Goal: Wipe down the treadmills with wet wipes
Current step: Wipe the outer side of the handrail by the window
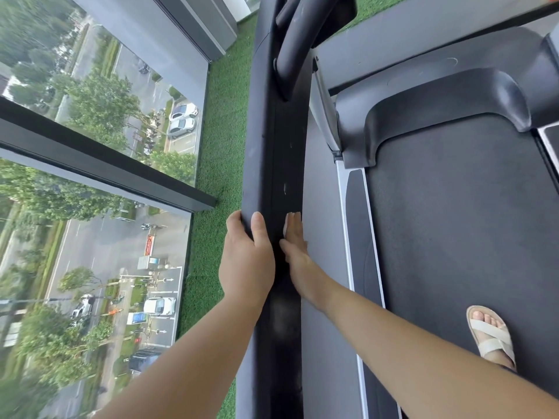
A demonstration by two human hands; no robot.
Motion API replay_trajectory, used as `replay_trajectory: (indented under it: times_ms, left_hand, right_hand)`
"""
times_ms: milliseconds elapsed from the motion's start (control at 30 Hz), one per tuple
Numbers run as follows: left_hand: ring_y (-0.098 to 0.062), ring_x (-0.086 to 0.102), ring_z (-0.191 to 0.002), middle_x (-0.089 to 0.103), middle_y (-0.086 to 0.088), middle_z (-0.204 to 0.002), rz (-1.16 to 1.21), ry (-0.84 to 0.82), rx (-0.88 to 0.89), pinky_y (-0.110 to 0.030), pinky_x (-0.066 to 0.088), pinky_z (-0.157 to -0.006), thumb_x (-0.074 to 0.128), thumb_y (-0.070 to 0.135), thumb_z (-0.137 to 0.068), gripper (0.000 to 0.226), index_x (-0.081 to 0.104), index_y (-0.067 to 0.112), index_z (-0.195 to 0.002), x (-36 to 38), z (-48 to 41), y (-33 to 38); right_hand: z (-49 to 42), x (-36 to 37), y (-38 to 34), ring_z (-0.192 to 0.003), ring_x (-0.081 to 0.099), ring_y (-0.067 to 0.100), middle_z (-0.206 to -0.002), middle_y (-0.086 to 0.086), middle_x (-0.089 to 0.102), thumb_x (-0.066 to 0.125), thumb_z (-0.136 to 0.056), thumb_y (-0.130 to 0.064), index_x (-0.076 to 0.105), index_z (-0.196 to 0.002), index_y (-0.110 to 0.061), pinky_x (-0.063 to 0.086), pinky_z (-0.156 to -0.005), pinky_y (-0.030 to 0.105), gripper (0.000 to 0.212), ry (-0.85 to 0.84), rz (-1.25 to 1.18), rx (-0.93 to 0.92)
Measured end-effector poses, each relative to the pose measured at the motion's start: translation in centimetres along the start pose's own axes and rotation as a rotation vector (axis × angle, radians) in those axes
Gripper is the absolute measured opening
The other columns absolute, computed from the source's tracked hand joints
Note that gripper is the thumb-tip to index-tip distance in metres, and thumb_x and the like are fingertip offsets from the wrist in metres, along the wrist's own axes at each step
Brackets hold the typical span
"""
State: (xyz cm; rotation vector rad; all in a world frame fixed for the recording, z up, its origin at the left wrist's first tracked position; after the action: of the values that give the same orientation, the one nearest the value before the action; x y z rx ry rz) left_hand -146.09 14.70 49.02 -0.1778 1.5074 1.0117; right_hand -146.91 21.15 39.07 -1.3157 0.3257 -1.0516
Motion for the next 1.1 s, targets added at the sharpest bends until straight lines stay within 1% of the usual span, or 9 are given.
replay_trajectory:
  times_ms: [167,267,433,567,700,800,933,1000,1100]
  left_hand:
    - [-0.022,0.049,-0.119,0.052,0.0,-0.132,0.019,0.001,0.001,-0.043,0.039,-0.099,0.03,0.046,-0.098,0.047,0.036,0.022,-0.138,-0.1,0.1,0.2]
    - [-0.022,0.049,-0.117,0.052,0.001,-0.131,0.007,-0.003,-0.011,-0.04,0.04,-0.096,0.03,0.046,-0.099,0.046,0.035,0.023,-0.138,-0.1,0.1,0.2]
    - [-0.022,0.05,-0.115,0.053,0.001,-0.13,0.001,0.0,-0.025,-0.036,0.039,-0.092,0.03,0.045,-0.099,0.045,0.036,0.023,-0.138,0.0,0.2,0.1]
    - [-0.02,0.05,-0.115,0.053,0.001,-0.13,0.009,0.001,-0.025,-0.037,0.04,-0.091,0.031,0.045,-0.099,0.045,0.036,0.022,-0.138,-0.1,0.2,0.2]
    - [-0.021,0.049,-0.115,0.052,0.002,-0.131,-0.015,0.002,-0.027,-0.033,0.037,-0.086,0.03,0.044,-0.099,0.045,0.035,0.022,-0.139,-0.1,0.3,0.2]
    - [-0.021,0.048,-0.119,0.051,0.001,-0.134,-0.012,0.004,-0.034,-0.034,0.037,-0.09,0.031,0.043,-0.099,0.046,0.035,0.022,-0.14,-0.1,0.3,0.2]
    - [-0.019,0.046,-0.123,0.048,0.002,-0.137,0.005,-0.005,-0.027,-0.034,0.037,-0.096,0.032,0.043,-0.099,0.047,0.033,0.021,-0.142,0.0,0.3,0.3]
    - [-0.019,0.047,-0.122,0.049,0.001,-0.136,-0.003,-0.002,-0.024,-0.037,0.039,-0.097,0.031,0.043,-0.099,0.047,0.034,0.021,-0.141,-0.1,0.3,0.3]
    - [-0.02,0.049,-0.118,0.052,0.001,-0.132,-0.022,0.005,-0.023,-0.036,0.04,-0.093,0.031,0.042,-0.099,0.046,0.035,0.021,-0.14,-0.2,0.3,0.3]
  right_hand:
    - [0.9,1.7,-1.3,-0.134,-0.029,-0.01,-0.15,-0.02,-0.03,0.018,-0.091,-0.037,-0.022,-0.139,-0.037,-0.015,-0.116,0.028,0.062,-0.046,0.018,-0.084]
    - [0.4,0.8,-0.6,-0.136,-0.027,-0.008,-0.148,-0.023,-0.029,0.017,-0.089,-0.039,-0.021,-0.141,-0.036,-0.013,-0.118,0.034,0.064,-0.032,0.026,-0.064]
    - [-0.8,-0.2,-0.8,-0.139,-0.023,-0.002,-0.153,-0.015,-0.027,0.021,-0.104,-0.027,-0.016,-0.148,-0.027,-0.011,-0.119,0.036,0.058,0.053,-0.098,0.054]
    - [0.4,1.0,-1.1,-0.137,-0.025,-0.006,-0.149,-0.023,-0.026,0.019,-0.093,-0.042,-0.018,-0.143,-0.034,-0.012,-0.118,0.033,0.062,-0.05,-0.068,-0.054]
    - [-1.4,-1.2,-0.8,-0.142,-0.016,-0.001,-0.154,-0.018,-0.022,0.014,-0.104,-0.041,-0.015,-0.147,-0.032,-0.004,-0.12,0.039,0.053,0.038,-0.126,0.078]
    - [-1.0,-0.1,-1.9,-0.137,-0.023,-0.006,-0.152,-0.018,-0.027,0.021,-0.102,-0.038,-0.017,-0.148,-0.027,-0.012,-0.118,0.034,0.06,0.024,-0.116,0.05]
    - [1.4,1.5,-1.7,-0.132,-0.028,-0.014,-0.147,-0.025,-0.029,0.02,-0.09,-0.035,-0.018,-0.136,-0.043,-0.016,-0.117,0.033,0.061,-0.093,-0.048,-0.063]
    - [0.2,0.6,-1.3,-0.136,-0.025,-0.009,-0.151,-0.019,-0.027,0.019,-0.09,-0.033,-0.018,-0.138,-0.039,-0.014,-0.118,0.035,0.062,-0.066,-0.033,-0.033]
    - [-1.9,-1.0,-1.4,-0.141,-0.016,-0.004,-0.156,-0.017,-0.018,0.024,-0.095,-0.038,-0.011,-0.148,-0.032,-0.008,-0.119,0.039,0.065,0.042,-0.204,0.085]
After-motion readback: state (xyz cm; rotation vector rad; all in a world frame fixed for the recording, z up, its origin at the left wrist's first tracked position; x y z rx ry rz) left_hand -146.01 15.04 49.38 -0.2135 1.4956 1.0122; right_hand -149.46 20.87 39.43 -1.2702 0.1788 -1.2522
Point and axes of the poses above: each hand's wrist, its own z-axis away from the middle knuckle, its own x-axis out of the palm, y = z × x, the point moved 10 cm from there along -z, towards the middle knuckle
